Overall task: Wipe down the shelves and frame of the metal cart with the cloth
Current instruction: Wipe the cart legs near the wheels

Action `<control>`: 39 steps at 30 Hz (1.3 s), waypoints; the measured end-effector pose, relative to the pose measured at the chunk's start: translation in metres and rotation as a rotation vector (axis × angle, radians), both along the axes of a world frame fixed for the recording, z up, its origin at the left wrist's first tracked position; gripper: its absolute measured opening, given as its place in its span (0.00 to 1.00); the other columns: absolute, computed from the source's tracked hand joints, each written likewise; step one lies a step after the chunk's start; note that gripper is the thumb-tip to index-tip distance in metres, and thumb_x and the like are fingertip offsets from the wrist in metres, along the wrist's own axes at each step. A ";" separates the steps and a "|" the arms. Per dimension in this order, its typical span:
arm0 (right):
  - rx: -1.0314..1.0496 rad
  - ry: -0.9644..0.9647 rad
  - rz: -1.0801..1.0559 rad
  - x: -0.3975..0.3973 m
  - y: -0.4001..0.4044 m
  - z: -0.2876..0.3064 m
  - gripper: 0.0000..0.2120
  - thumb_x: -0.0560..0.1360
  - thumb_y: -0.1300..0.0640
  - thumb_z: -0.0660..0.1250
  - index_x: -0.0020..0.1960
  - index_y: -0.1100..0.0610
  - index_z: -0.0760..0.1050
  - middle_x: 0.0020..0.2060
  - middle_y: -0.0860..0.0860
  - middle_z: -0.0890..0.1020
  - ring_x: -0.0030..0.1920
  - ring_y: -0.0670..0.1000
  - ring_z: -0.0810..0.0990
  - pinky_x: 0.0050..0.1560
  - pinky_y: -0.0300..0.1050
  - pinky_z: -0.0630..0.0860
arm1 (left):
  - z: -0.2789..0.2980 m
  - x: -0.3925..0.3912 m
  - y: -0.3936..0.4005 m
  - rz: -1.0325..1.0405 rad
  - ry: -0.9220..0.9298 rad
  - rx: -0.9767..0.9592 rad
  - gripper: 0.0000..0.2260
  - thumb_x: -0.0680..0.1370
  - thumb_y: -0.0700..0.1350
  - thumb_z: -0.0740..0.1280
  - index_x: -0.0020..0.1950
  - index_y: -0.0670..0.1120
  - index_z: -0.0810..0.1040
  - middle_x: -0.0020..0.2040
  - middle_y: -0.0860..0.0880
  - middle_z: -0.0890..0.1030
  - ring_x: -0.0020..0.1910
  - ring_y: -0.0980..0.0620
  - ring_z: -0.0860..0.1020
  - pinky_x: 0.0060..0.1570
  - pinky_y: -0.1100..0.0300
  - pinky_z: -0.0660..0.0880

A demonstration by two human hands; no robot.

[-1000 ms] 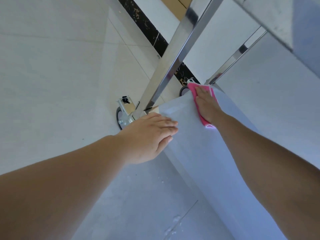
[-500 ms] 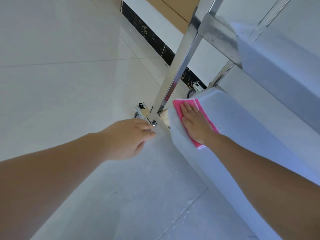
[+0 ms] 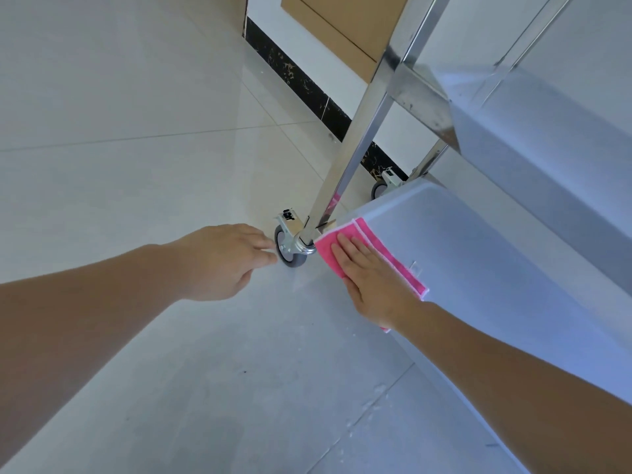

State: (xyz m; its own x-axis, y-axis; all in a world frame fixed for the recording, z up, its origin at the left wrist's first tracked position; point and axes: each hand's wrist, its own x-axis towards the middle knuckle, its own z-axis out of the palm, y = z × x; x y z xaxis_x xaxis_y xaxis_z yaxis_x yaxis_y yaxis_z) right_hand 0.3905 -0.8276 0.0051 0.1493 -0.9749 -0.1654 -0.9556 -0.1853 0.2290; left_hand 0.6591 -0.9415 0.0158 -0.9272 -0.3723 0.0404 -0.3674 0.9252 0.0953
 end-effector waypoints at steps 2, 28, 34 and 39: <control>-0.001 0.026 0.046 0.001 0.003 0.001 0.29 0.81 0.52 0.48 0.74 0.53 0.33 0.75 0.50 0.38 0.74 0.51 0.34 0.69 0.44 0.27 | -0.005 0.000 0.005 0.017 0.019 0.020 0.20 0.78 0.45 0.54 0.69 0.54 0.67 0.70 0.56 0.67 0.70 0.54 0.63 0.65 0.59 0.64; -0.148 -1.158 -0.519 0.073 0.035 0.062 0.17 0.73 0.62 0.64 0.60 0.52 0.75 0.48 0.47 0.81 0.49 0.48 0.79 0.55 0.39 0.74 | 0.011 -0.054 0.056 0.216 0.474 0.417 0.10 0.76 0.49 0.64 0.51 0.44 0.73 0.40 0.45 0.80 0.37 0.46 0.75 0.36 0.58 0.67; -0.188 -1.068 -0.668 0.086 0.018 0.052 0.05 0.69 0.57 0.72 0.45 0.52 0.80 0.37 0.55 0.83 0.40 0.54 0.82 0.43 0.46 0.78 | 0.003 -0.028 0.048 0.109 0.387 0.588 0.20 0.75 0.50 0.66 0.66 0.49 0.69 0.53 0.51 0.79 0.49 0.51 0.78 0.49 0.53 0.75; -0.286 -0.559 0.021 0.074 -0.003 0.051 0.12 0.70 0.68 0.67 0.52 0.60 0.79 0.46 0.55 0.83 0.45 0.54 0.81 0.47 0.50 0.79 | -0.010 -0.001 0.028 0.236 -0.019 0.272 0.17 0.77 0.45 0.59 0.67 0.49 0.68 0.64 0.52 0.71 0.58 0.47 0.74 0.53 0.51 0.74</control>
